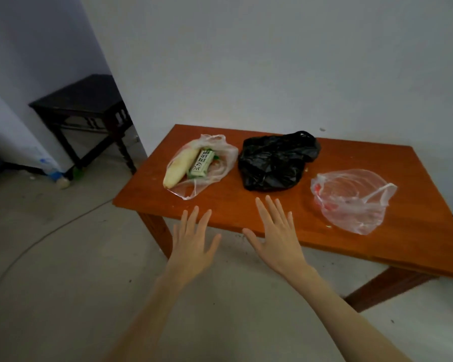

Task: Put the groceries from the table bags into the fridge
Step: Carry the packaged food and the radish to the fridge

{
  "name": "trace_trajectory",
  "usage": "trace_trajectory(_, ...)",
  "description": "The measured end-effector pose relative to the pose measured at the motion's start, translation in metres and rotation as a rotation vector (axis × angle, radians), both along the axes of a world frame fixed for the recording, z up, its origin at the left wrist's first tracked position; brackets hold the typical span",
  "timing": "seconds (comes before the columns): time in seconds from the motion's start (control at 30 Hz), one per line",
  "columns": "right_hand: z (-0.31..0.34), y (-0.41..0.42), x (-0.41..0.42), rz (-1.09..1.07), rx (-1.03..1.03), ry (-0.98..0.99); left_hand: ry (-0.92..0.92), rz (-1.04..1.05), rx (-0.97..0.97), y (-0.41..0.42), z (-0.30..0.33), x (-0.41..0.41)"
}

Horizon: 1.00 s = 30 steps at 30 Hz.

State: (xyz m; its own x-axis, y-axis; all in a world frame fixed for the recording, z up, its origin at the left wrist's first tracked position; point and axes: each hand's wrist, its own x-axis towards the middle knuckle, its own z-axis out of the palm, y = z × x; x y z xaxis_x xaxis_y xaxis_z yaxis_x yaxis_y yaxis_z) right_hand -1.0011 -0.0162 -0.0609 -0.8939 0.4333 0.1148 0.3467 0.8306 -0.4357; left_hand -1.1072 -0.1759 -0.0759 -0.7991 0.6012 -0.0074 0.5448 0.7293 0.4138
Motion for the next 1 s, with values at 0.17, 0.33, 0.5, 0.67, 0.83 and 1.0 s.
trace_trajectory(0.17,-0.021,0.017,-0.059,0.049,-0.043,-0.102,-0.101,0.057,0.011,0.012,-0.015,-0.059)
trace_trajectory(0.33,-0.041,0.028,-0.131,0.067,-0.081,-0.156,-0.129,0.084,0.020,0.023,-0.034,-0.130)
trace_trajectory(0.5,-0.059,0.043,-0.225,0.042,-0.117,-0.156,-0.077,-0.004,-0.036,0.043,-0.057,-0.228)
trace_trajectory(0.67,-0.068,0.052,-0.325,-0.022,-0.218,-0.127,-0.093,-0.089,-0.155,0.067,-0.066,-0.337)
trace_trajectory(0.83,-0.090,0.064,-0.395,-0.120,-0.326,-0.272,-0.126,-0.170,-0.172,0.086,-0.073,-0.396)
trace_trajectory(1.0,-0.112,0.074,-0.439,-0.219,-0.407,-0.308,-0.127,-0.176,-0.171,0.092,-0.090,-0.425)
